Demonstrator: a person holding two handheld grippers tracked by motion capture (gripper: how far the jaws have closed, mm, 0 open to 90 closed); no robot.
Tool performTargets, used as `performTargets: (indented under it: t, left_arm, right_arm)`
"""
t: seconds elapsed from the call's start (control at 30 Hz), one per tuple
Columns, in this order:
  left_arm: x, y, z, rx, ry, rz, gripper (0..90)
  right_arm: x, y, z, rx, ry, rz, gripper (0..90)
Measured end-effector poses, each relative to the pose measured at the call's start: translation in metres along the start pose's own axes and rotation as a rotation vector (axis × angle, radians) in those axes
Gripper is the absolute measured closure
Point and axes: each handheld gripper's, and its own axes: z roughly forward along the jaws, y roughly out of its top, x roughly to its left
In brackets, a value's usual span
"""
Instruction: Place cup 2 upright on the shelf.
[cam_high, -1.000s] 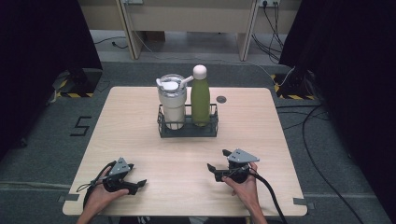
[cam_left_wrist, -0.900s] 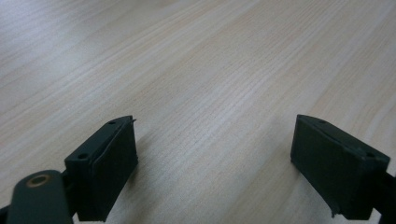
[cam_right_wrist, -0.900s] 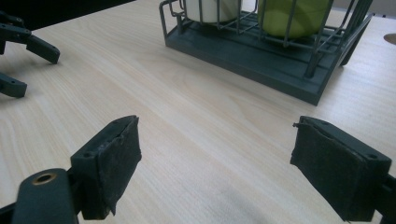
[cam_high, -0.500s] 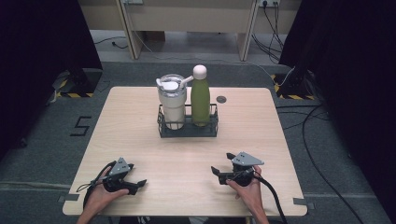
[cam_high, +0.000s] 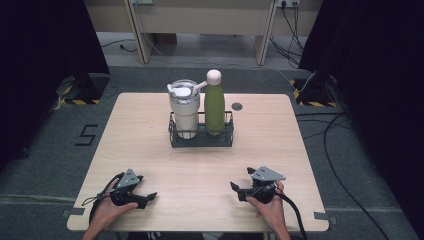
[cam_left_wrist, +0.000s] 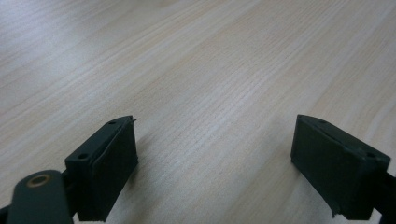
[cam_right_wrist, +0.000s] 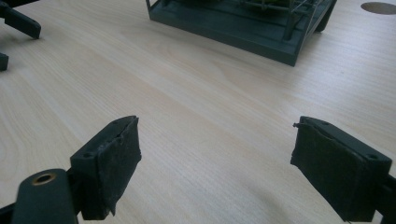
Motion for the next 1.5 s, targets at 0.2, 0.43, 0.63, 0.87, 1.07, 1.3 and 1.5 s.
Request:
performTargets:
  t: [0.2,0.43,0.63,0.87,1.07,1.3,1.5]
  left_arm:
    - [0.000,0.000,0.000,0.000,0.000,0.000,13.6]
    - [0.000,0.000,0.000,-0.002,0.000,-0.002,13.6]
    - [0.000,0.000,0.000,-0.002,0.000,-0.003,13.7]
    - [0.000,0.000,0.000,-0.002,0.000,-0.002,13.7]
    - [0.000,0.000,0.000,-0.002,0.000,-0.002,13.7]
    - [0.000,0.000,0.000,-0.002,0.000,-0.002,13.7]
    - [0.000,0.000,0.000,-0.002,-0.001,-0.002,13.7]
  right_arm:
    - [-0.001,-0.002,-0.005,0.005,-0.003,0.008,15.1]
    - [-0.004,-0.007,-0.008,0.024,-0.013,0.008,15.1]
    - [-0.004,-0.009,-0.009,0.046,-0.026,0.003,15.1]
    - [-0.001,-0.011,-0.010,0.076,-0.030,-0.007,15.1]
    - [-0.001,-0.015,-0.011,0.099,-0.031,-0.011,15.1]
    - [0.000,-0.017,-0.012,0.135,-0.033,-0.006,15.2]
    - [-0.001,-0.019,-0.011,0.217,-0.048,-0.005,14.7]
